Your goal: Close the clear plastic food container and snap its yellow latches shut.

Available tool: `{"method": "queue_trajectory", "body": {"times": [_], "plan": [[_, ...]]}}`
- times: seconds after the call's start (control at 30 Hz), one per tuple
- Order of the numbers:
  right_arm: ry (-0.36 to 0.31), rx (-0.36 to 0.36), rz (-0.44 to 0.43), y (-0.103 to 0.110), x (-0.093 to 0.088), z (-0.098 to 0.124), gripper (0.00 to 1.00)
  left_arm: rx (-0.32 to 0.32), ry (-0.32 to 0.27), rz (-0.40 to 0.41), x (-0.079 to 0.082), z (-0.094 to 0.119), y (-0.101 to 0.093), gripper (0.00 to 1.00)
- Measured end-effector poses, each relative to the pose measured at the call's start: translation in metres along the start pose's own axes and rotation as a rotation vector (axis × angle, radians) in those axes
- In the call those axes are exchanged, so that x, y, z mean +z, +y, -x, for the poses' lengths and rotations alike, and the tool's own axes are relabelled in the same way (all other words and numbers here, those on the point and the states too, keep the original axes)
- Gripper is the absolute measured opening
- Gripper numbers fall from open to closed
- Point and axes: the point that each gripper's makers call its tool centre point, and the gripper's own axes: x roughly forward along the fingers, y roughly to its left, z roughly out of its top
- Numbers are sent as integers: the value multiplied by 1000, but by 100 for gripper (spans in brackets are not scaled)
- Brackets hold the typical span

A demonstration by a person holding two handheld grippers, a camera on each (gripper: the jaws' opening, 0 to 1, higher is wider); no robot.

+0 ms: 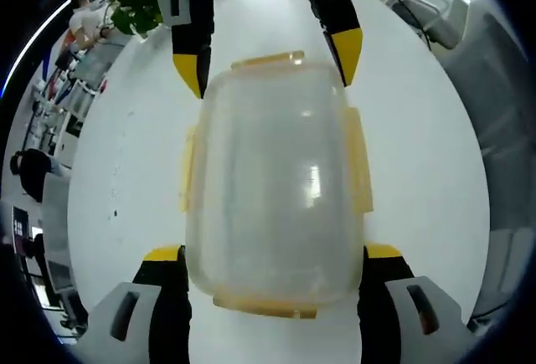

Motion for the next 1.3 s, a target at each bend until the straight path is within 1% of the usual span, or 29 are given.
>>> {"method": "queue_trajectory", "body": {"times": [0.27, 0.67, 1.03, 1.3], "plan": [[-2, 2, 1, 4, 9, -3, 69, 0, 10, 1, -9, 5, -5, 81], [-13, 11, 23, 11, 29, -10, 69, 5, 19, 18, -29, 12, -12, 81], [-9, 13, 51, 5, 48, -19, 69, 14, 29, 38, -49, 18, -8, 81], [-9, 12, 61, -5, 55, -23, 69, 21, 31, 49, -58, 19, 1, 81]]}}
